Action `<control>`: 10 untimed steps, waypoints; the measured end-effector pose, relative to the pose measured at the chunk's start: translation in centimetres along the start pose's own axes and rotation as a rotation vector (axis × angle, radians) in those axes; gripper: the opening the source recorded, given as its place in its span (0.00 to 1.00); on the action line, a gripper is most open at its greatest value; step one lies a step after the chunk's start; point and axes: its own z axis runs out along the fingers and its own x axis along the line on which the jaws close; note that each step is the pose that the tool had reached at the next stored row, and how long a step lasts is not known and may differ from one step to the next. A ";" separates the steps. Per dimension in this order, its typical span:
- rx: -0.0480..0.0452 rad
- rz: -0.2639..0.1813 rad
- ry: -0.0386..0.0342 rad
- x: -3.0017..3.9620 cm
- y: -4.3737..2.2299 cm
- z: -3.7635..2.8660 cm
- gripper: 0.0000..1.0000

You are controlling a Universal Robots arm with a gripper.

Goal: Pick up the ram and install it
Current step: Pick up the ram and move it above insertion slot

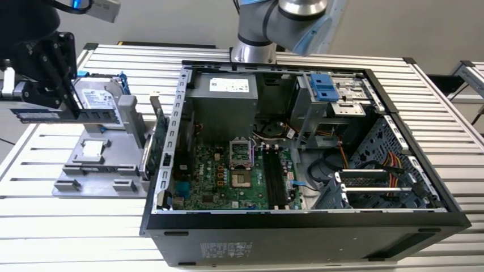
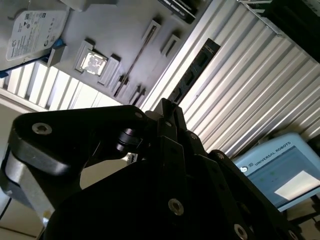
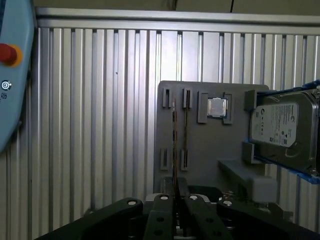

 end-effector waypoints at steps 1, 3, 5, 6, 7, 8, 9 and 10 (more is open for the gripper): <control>0.0000 0.000 0.0000 0.00 -0.14 -0.01 0.00; -0.0001 0.000 0.0000 0.00 -0.44 -0.02 0.00; -0.0001 0.000 -0.0001 0.00 -0.74 -0.03 0.00; -0.0001 0.000 -0.0001 0.01 -0.89 -0.03 0.00; -0.0002 0.000 -0.0001 0.01 -1.05 -0.04 0.00; -0.0002 0.000 0.0000 0.01 -1.20 -0.05 0.00; -0.0002 0.000 0.0000 0.01 -1.36 -0.05 0.00; -0.0003 0.000 0.0000 0.01 -1.50 -0.06 0.00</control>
